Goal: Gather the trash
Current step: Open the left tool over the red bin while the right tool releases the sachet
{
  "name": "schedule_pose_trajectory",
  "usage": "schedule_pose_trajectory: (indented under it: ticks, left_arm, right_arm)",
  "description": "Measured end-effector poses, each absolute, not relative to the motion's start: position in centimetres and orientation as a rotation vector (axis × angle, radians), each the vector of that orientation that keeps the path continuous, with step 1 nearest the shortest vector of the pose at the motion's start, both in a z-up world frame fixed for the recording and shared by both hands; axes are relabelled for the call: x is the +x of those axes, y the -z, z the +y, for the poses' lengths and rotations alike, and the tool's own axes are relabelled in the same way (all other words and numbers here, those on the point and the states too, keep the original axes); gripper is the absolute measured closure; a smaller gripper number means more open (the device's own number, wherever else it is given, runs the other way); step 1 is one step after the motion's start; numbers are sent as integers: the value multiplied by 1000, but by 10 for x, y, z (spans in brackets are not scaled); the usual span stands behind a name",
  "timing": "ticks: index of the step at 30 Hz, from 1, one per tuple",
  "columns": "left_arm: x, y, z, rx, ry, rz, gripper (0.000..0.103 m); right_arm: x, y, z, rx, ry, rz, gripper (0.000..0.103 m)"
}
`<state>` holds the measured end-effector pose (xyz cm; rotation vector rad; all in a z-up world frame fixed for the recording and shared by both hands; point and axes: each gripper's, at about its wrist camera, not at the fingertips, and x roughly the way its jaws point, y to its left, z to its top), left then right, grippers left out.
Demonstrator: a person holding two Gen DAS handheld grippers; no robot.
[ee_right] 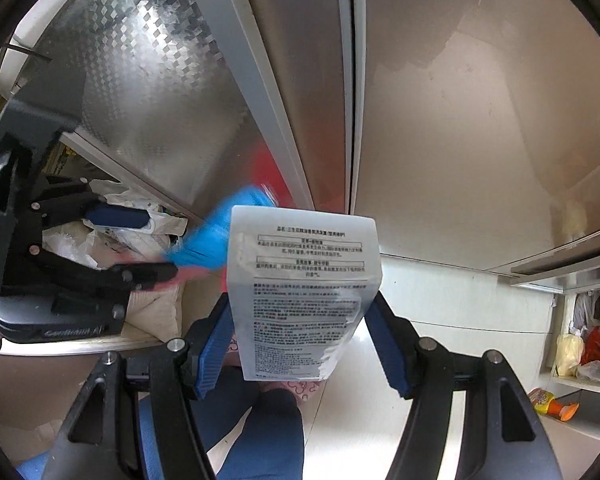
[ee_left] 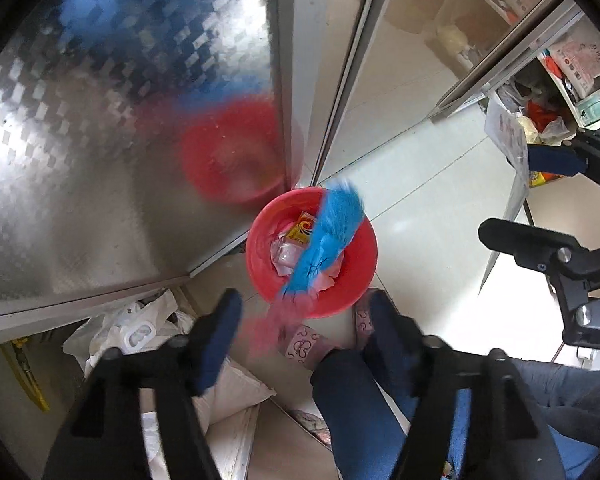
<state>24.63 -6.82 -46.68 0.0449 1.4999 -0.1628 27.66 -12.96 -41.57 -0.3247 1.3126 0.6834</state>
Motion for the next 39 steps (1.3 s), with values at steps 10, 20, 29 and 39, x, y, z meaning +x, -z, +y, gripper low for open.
schedule_pose_trajectory:
  ticks: [10, 20, 29, 39]
  left_arm:
    - [227, 454, -48, -34, 101, 1455, 17]
    - [211, 445, -26, -36, 2, 1451, 0]
    - [200, 445, -10, -89, -23, 1457, 0]
    - [198, 444, -7, -108, -42, 1451, 0]
  right_arm:
    - [268, 421, -128, -330, -719, 1322, 41]
    - [259, 427, -105, -371, -798, 1313, 41]
    - [256, 425, -97, -430, -844, 1296, 41]
    - [255, 430, -97, -433, -835, 1297, 24]
